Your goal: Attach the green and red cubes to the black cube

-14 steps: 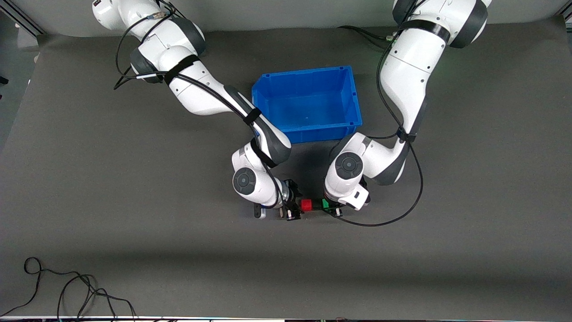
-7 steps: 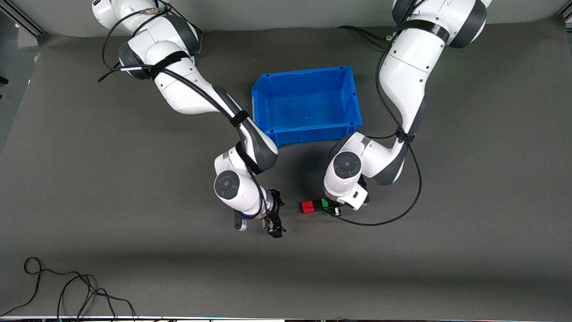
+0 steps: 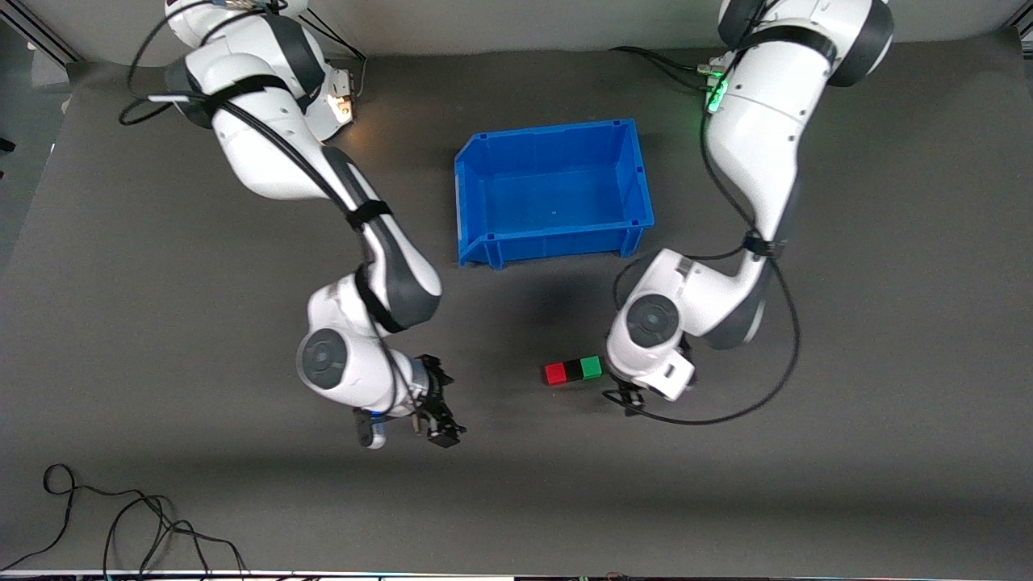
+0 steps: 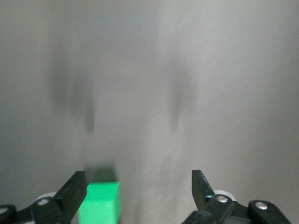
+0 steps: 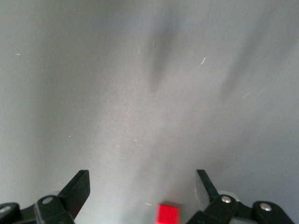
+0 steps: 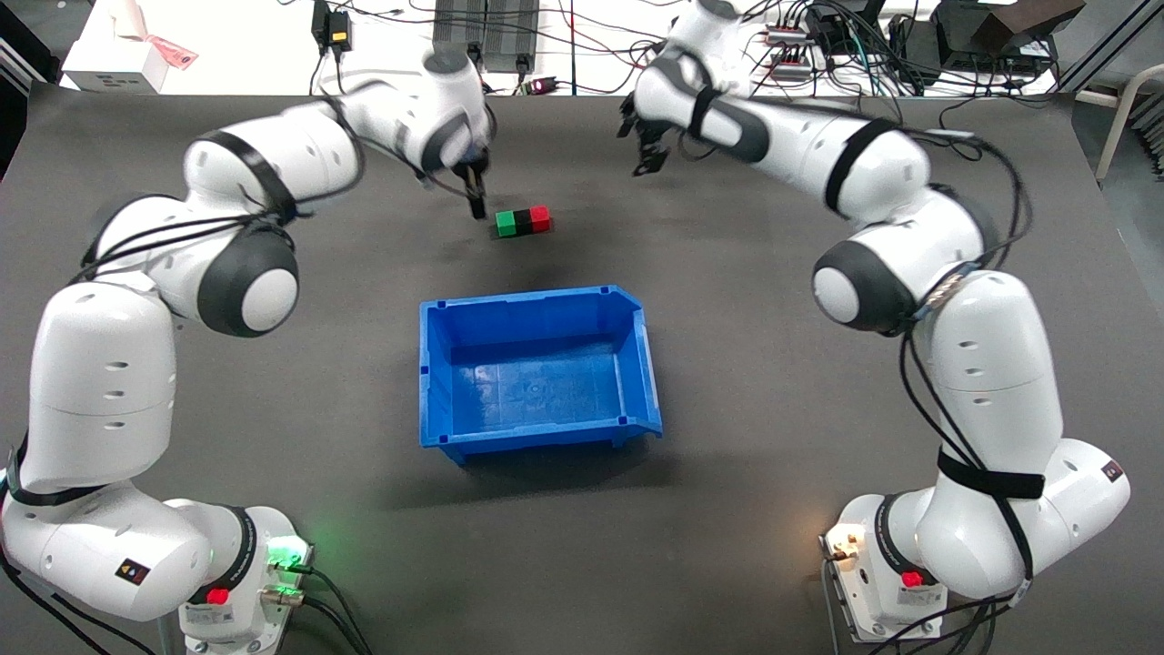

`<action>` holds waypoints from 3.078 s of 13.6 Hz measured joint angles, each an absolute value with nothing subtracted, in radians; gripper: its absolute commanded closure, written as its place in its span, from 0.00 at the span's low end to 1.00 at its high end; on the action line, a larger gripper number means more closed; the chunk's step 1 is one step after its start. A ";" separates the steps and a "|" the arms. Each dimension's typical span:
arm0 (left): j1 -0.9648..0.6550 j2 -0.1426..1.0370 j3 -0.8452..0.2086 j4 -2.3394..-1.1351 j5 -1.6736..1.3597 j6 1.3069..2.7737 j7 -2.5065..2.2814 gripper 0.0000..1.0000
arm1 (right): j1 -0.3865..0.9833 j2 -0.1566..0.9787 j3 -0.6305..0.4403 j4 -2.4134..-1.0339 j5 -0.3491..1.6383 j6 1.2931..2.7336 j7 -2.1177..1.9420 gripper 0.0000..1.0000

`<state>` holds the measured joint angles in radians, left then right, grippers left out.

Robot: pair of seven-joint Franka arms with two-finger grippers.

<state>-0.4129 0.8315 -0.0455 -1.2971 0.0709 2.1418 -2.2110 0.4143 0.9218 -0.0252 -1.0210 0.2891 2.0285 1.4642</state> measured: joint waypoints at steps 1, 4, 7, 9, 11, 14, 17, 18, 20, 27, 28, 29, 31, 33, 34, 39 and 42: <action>-0.370 0.822 -0.046 -1.264 0.071 2.086 -2.147 0.00 | 0.405 0.883 -0.044 -1.025 0.289 1.931 1.365 0.00; -0.272 0.781 -0.045 -1.233 0.072 2.025 -1.979 0.00 | 0.372 0.721 -0.088 -1.162 0.215 1.800 1.076 0.00; -0.205 0.732 -0.044 -1.229 0.074 1.944 -1.781 0.00 | 0.351 0.512 -0.102 -1.370 0.004 1.789 0.880 0.00; -0.153 0.681 -0.043 -1.222 0.075 1.860 -1.617 0.00 | 0.352 0.382 -0.110 -1.479 -0.016 1.786 0.804 0.00; -0.084 0.618 -0.041 -1.220 0.075 1.785 -1.431 0.00 | 0.352 0.264 -0.114 -1.574 -0.018 1.785 0.752 0.00; 0.034 0.523 -0.041 -1.220 0.073 1.664 -1.140 0.00 | 0.318 0.105 -0.119 -1.689 -0.024 1.764 0.588 0.00; 0.115 0.447 -0.042 -1.220 0.073 1.562 -0.889 0.00 | 0.236 0.021 -0.119 -1.728 -0.024 1.721 0.392 0.00; 0.129 0.429 -0.042 -1.220 0.072 1.532 -0.826 0.00 | 0.214 0.008 -0.118 -1.731 -0.023 1.704 0.338 0.00; 0.150 0.394 -0.042 -1.219 0.072 1.473 -0.718 0.00 | 0.175 -0.004 -0.117 -1.731 -0.019 1.666 0.227 0.00; 0.183 0.352 -0.049 -1.150 0.014 1.348 -0.551 0.00 | 0.129 -0.008 -0.093 -1.718 -0.017 1.652 0.171 0.00; 0.182 0.351 -0.054 -1.147 -0.005 1.348 -0.519 0.00 | 0.129 -0.008 -0.090 -1.710 -0.017 1.647 0.171 0.00; 0.181 0.345 -0.059 -1.142 -0.014 1.348 -0.484 0.00 | 0.129 -0.007 -0.087 -1.704 -0.017 1.647 0.171 0.00; 0.174 0.327 -0.064 -1.141 -0.016 1.347 -0.414 0.00 | 0.129 -0.005 -0.083 -1.695 -0.017 1.647 0.171 0.00; 0.167 0.318 -0.067 -1.141 -0.017 1.345 -0.345 0.00 | 0.129 -0.005 -0.082 -1.687 -0.017 1.646 0.171 0.00; 0.163 0.318 -0.067 -1.141 -0.017 1.345 -0.309 0.00 | 0.129 -0.005 -0.080 -1.686 -0.017 1.646 0.171 0.00; 0.154 0.318 -0.068 -1.143 -0.016 1.345 -0.208 0.00 | 0.129 -0.005 -0.078 -1.686 -0.016 1.646 0.171 0.00; 0.151 0.317 -0.067 -1.143 -0.016 1.346 -0.165 0.00 | 0.129 -0.002 -0.082 -1.675 -0.016 1.646 0.171 0.00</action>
<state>0.1511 0.3174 -0.0670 -1.1432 -0.0160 1.3459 -0.1655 0.1293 -0.0023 -0.0816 -1.6748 -0.0159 1.6456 0.1708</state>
